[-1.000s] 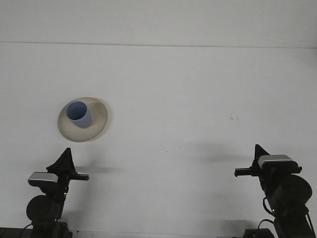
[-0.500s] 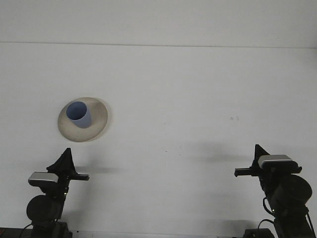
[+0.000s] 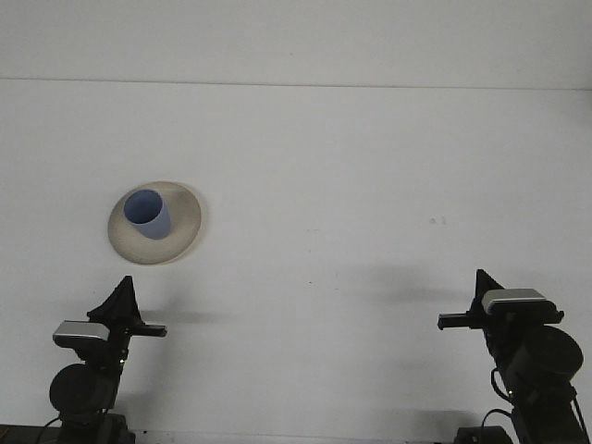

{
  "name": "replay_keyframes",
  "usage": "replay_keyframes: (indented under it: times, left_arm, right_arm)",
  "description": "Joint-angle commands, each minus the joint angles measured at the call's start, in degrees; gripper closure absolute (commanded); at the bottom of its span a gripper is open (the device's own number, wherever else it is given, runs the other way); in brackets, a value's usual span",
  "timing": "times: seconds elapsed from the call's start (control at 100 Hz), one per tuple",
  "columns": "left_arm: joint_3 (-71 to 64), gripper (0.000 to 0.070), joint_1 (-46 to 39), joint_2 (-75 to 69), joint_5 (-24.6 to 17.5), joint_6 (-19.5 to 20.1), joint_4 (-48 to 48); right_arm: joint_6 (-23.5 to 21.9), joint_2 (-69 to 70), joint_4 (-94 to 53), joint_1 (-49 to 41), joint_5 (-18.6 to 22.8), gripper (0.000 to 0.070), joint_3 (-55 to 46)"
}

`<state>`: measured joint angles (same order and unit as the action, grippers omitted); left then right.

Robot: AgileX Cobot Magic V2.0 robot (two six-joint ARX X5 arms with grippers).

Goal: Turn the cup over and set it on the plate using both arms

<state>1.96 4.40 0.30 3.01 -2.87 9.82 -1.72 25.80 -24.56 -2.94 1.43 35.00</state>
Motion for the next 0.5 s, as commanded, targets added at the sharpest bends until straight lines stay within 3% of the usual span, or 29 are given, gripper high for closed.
replay_keyframes:
  times: [0.0,0.49]
  left_arm:
    - [-1.11,0.0688,0.11,-0.11,0.0,0.46,0.57]
    - [-1.11,0.0688,0.11,-0.11,0.0,0.46,0.57]
  right_arm:
    - [0.26,0.11,0.59,-0.09,0.02,0.07,0.48]
    - [0.26,-13.35,9.2,0.02,0.02,0.07,-10.19]
